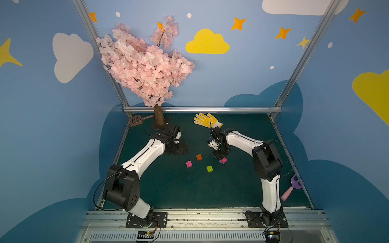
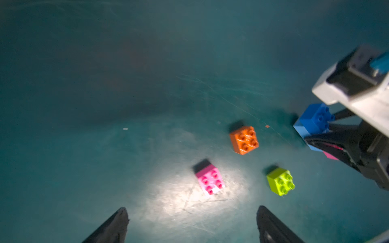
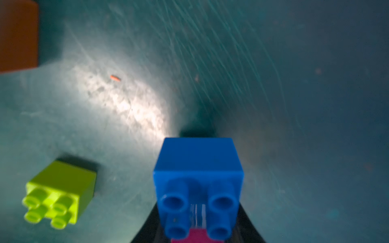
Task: Assemble the letter y with lego
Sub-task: Pick up the lego brick from the center of the board.
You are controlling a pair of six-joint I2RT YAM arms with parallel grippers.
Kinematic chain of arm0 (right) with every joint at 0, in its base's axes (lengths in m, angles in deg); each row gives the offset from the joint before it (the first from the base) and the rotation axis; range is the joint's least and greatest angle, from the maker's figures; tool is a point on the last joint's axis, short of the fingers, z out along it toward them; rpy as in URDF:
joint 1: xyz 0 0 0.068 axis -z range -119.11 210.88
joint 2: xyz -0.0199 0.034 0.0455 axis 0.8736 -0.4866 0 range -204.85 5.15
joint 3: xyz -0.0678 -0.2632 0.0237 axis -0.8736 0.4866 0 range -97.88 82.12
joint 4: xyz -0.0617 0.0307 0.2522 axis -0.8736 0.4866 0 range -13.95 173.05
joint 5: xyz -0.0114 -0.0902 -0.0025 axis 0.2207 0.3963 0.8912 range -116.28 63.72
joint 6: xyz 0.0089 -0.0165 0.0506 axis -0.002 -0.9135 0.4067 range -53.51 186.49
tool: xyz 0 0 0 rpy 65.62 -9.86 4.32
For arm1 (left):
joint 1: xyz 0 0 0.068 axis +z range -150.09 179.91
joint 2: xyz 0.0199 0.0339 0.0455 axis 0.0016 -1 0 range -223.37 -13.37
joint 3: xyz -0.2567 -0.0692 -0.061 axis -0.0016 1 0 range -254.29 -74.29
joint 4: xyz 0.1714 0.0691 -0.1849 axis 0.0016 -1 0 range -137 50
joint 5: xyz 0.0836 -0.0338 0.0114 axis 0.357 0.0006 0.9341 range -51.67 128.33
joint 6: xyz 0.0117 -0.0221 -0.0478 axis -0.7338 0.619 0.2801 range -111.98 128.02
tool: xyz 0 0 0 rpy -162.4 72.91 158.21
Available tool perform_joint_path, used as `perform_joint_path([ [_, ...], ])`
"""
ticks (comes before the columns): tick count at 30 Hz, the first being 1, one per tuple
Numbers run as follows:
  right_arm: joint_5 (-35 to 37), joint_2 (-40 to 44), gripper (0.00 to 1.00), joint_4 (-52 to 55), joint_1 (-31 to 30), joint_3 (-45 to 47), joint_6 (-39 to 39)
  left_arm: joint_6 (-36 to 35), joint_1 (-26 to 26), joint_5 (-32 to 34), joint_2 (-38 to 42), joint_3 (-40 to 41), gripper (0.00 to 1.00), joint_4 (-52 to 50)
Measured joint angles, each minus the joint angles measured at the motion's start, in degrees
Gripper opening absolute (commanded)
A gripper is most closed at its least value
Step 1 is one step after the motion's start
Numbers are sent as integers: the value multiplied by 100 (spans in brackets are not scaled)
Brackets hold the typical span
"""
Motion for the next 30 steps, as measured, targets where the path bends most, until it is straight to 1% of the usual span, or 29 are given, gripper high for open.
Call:
perform_joint_path([
  [3, 96, 431, 13, 31, 151, 162, 186, 160, -516, -142, -72, 136, 92, 157],
  [6, 175, 894, 13, 33, 424, 367, 389, 415, -990, -229, -247, 282, 90, 306],
  [10, 275, 1364, 13, 44, 704, 704, 520, 713, -1495, -243, -621, 302, 88, 472],
  [15, 378, 1510, 12, 63, 782, 874, 629, 925, -1978, -212, -1279, -87, 88, 481],
  [20, 376, 1585, 12, 68, 811, 1001, 730, 1040, -2264, -170, -1875, -761, 87, 474],
  [24, 367, 1694, 12, 85, 813, 1014, 763, 1145, -2337, -107, -2275, -1252, 83, 407],
  [30, 365, 1714, 12, 98, 813, 1014, 798, 1333, -2391, 186, -2586, -1606, 80, 59],
])
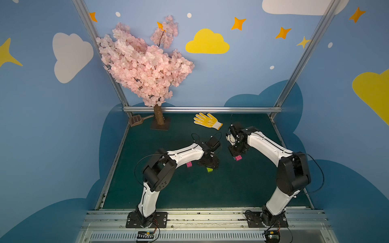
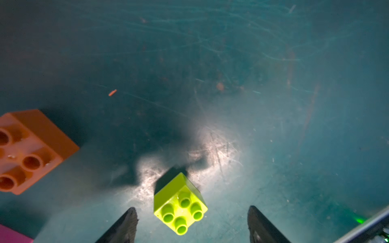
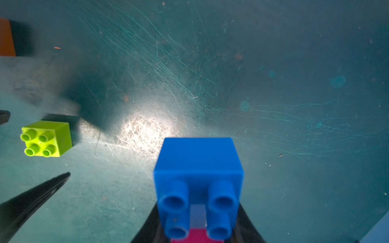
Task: Assemble the letter y with lego
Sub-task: Pick up the lego brick from the center of the board, then move the lego brick at the center of the board.
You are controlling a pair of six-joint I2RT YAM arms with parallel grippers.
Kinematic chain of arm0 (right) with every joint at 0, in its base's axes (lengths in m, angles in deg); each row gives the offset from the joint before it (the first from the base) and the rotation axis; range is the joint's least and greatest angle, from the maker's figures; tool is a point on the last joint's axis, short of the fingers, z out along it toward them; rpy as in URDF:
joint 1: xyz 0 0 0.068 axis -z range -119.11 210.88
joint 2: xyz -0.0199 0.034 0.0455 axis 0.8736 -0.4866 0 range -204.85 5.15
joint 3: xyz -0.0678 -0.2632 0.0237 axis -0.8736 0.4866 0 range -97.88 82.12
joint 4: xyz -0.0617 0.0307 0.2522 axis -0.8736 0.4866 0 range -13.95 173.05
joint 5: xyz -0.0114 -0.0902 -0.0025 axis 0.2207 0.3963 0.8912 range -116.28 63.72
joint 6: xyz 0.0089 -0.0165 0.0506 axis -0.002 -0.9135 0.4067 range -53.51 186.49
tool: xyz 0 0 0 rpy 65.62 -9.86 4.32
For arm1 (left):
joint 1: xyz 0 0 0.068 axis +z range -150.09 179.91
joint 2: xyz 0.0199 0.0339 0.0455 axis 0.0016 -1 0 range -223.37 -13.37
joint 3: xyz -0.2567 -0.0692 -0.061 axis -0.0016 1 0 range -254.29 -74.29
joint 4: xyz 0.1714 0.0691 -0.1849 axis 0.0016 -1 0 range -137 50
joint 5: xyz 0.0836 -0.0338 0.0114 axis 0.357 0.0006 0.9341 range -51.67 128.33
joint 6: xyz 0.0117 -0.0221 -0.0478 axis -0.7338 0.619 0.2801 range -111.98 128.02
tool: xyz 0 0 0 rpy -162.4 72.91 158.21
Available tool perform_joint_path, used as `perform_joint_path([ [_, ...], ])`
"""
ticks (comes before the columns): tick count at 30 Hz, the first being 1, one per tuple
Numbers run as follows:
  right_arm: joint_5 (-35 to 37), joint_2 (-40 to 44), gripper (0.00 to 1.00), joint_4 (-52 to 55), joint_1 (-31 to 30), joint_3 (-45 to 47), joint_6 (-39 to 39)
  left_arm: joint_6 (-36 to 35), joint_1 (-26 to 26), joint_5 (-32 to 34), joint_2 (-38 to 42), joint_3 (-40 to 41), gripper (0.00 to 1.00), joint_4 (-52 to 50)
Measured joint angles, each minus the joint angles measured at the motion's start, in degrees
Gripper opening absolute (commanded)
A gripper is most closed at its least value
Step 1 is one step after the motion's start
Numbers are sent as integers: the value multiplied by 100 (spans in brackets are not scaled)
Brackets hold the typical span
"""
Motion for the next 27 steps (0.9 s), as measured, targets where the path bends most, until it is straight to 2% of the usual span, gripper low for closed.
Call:
perform_joint_path([
  [6, -2, 0, 12, 11, -2, 0, 4, 339, -101, 254, -83, -146, 78, -358],
  [15, -22, 0, 12, 42, -44, -2, 2, 831, -138, 240, -299, -188, 73, -437],
  [24, -42, -4, 12, 98, -122, -50, 2, 966, -138, 238, -407, -219, 71, -389],
  [27, -48, -11, 12, 111, -164, -109, 2, 981, -138, 238, -433, -256, 67, -398],
])
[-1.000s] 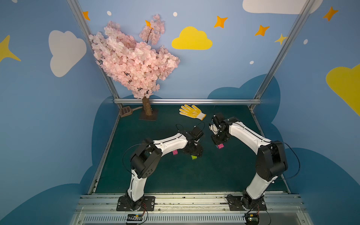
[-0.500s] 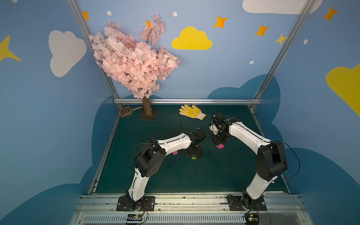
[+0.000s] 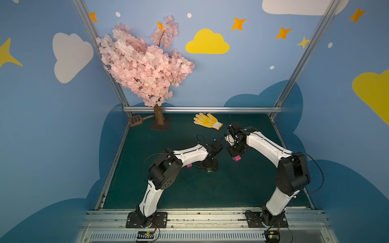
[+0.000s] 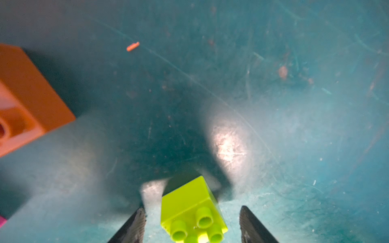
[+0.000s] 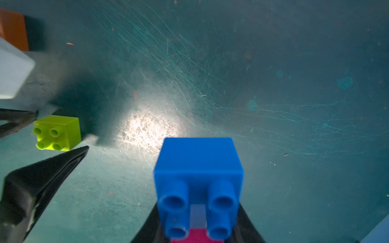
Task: Assemble the letter y with lego
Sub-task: Move the lego brick at the center of the board.
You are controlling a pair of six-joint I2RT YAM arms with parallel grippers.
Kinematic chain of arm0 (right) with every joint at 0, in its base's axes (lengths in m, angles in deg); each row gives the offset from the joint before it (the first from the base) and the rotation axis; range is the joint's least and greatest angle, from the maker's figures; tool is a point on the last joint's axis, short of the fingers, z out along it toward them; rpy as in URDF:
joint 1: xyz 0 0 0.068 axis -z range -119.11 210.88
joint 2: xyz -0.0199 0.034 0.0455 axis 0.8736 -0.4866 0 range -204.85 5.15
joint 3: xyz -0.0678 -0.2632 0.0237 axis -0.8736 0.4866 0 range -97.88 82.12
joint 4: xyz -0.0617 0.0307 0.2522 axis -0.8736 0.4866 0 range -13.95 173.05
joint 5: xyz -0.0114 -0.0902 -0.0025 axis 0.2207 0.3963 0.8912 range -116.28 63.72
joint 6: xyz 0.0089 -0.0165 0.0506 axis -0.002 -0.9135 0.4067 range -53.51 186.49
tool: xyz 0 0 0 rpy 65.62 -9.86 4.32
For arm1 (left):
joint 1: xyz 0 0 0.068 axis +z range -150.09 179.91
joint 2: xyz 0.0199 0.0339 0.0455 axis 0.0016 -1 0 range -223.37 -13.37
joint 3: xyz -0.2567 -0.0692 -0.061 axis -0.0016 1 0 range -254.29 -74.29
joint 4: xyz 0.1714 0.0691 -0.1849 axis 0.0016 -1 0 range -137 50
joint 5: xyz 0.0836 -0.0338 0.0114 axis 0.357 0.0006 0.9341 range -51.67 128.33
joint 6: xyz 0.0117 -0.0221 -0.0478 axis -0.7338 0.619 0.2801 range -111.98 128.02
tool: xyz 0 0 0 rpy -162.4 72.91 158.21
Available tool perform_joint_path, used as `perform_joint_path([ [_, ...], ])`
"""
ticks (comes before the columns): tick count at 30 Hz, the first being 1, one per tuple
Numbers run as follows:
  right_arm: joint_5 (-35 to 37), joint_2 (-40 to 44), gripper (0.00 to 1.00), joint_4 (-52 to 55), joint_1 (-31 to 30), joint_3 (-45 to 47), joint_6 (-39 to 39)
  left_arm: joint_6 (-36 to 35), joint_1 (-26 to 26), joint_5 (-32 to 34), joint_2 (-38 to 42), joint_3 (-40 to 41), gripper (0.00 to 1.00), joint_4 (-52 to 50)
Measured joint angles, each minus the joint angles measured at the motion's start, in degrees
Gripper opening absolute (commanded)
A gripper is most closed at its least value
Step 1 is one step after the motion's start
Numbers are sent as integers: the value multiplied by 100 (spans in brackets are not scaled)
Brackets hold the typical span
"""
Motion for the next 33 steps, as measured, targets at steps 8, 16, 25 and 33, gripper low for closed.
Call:
perform_joint_path([
  [8, -2, -11, 12, 2, -68, -15, 2, 24, -2, 7, -46, -48, 53, 2],
  [16, 0, -13, 12, 2, -81, -15, 9, 24, -46, 20, -46, -48, 45, 2],
  [25, 4, -50, 12, 7, -125, -15, 61, -2, -243, 149, -46, -46, 40, -35],
  [33, 9, -98, 11, 9, -164, -15, 68, 4, -299, 227, -48, -46, 51, -87],
])
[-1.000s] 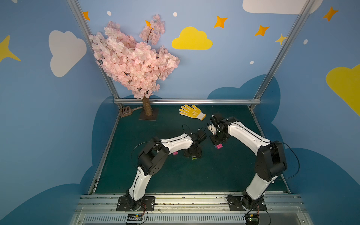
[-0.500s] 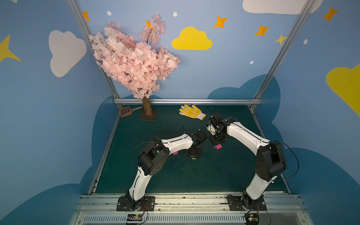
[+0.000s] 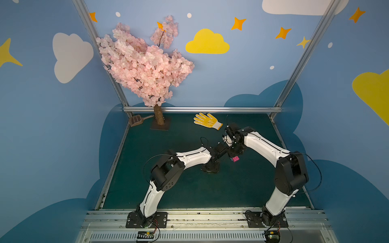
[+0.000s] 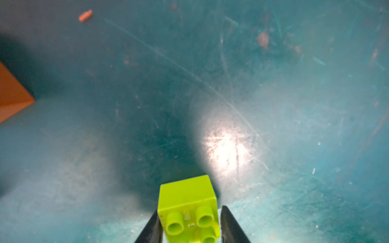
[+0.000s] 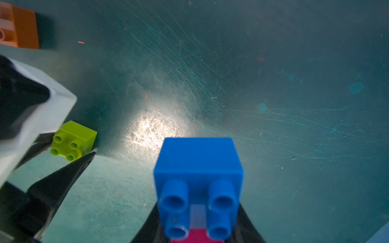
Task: Assemble the letter y with lego
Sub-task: Move the lego brick at the center of the board.
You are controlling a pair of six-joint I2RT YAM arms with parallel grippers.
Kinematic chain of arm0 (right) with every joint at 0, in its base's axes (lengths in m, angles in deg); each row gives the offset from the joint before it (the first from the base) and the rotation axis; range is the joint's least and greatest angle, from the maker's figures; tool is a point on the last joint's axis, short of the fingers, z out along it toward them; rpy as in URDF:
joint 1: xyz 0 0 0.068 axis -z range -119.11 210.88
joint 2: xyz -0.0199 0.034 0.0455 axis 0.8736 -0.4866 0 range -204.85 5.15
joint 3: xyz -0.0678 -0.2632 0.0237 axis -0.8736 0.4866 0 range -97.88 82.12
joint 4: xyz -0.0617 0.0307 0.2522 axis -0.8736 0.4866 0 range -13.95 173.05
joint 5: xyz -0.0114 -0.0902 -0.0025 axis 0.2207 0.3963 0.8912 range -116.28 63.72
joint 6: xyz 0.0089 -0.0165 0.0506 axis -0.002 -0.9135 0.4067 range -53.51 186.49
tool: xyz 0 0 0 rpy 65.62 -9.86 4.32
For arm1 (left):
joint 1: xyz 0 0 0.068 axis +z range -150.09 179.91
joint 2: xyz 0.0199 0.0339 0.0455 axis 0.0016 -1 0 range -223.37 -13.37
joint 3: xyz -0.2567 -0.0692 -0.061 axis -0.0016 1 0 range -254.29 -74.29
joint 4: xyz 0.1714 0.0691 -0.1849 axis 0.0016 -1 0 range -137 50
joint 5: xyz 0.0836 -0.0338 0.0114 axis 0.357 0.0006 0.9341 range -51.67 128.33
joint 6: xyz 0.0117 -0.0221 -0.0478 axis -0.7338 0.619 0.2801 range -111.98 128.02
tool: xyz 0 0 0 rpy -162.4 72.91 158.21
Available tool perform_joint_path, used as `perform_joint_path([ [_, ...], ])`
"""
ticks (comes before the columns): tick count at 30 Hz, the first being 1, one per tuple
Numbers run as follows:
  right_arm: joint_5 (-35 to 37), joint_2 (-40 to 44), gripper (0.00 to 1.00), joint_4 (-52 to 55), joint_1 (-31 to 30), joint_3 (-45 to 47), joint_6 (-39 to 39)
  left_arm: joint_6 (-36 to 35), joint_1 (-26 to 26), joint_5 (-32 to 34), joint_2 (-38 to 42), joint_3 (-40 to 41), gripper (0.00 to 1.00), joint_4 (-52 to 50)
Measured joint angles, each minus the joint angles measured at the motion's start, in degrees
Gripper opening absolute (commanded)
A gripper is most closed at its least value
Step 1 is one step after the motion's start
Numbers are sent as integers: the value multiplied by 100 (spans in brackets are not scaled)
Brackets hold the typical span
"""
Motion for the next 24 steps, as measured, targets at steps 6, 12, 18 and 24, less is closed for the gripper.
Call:
perform_joint_path([
  [6, 7, -7, 11, 0, -28, -2, 0, 72, 0, 57, -2, -26, 71, -22],
  [12, -24, -7, 11, 4, -63, -15, -79, 160, 74, 155, 225, 61, 77, -48],
  [18, -254, -7, 7, 7, -251, -96, -560, 98, 708, 129, 1460, 575, 78, 9],
  [24, -573, -208, 6, 15, -625, -258, -1307, -334, 2013, -42, 2498, 1263, 78, 35],
])
